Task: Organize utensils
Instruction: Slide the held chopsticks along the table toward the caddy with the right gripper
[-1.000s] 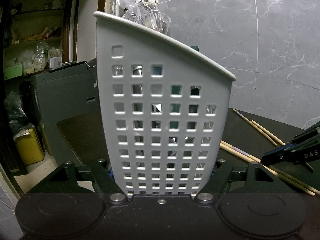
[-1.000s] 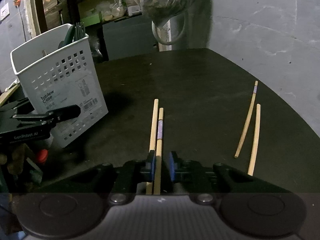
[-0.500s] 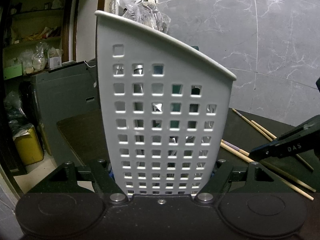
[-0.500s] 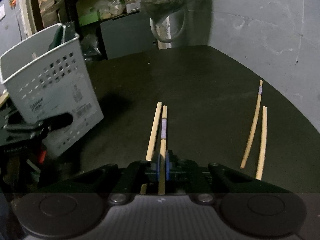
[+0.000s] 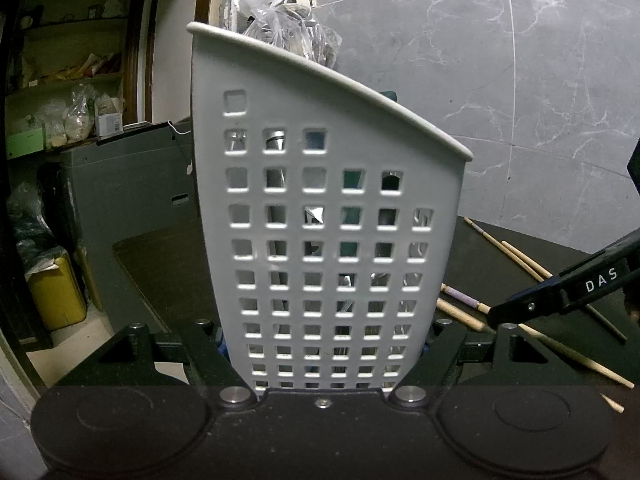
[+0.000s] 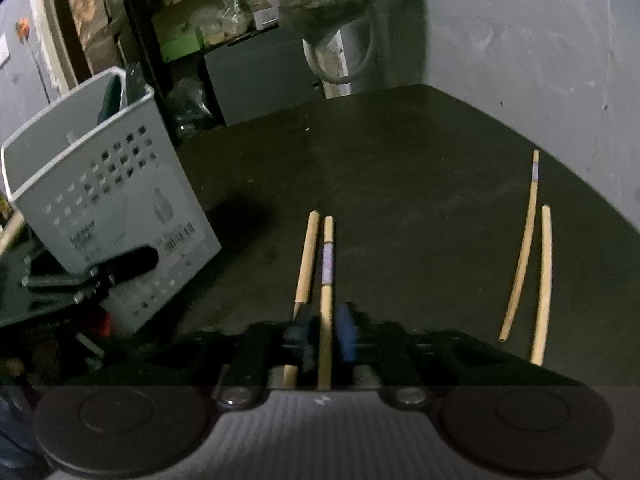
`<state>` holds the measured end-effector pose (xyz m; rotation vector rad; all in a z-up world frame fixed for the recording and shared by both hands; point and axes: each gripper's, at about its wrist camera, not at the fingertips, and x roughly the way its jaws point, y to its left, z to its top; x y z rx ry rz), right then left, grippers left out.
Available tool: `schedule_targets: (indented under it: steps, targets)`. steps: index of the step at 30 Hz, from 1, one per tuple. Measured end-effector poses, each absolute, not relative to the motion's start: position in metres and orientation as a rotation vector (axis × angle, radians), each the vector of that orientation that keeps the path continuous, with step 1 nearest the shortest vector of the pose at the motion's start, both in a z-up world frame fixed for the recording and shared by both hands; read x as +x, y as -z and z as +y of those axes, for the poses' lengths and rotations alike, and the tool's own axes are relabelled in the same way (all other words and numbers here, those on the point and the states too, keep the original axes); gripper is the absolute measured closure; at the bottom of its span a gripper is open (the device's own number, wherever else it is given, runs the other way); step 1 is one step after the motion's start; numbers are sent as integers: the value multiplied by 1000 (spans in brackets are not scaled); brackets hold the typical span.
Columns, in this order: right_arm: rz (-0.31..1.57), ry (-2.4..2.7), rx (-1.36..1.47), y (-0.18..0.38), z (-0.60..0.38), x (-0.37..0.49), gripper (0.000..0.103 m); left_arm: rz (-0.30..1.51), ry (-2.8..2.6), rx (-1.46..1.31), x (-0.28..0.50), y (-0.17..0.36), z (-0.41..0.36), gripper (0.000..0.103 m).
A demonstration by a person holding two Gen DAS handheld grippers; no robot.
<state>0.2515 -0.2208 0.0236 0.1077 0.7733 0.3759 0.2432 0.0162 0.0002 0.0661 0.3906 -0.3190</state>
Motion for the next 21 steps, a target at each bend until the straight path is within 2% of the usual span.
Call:
schedule_targets:
  steps: [1, 8, 21]
  targets:
    - [777, -382, 126, -24, -221, 253, 46, 391, 319, 67, 243, 0, 16, 27]
    - [776, -362, 3, -24, -195, 254, 45, 391, 319, 65, 243, 0, 16, 27]
    - [788, -417, -19, -25, -172, 252, 34, 390, 320, 67, 243, 0, 16, 27]
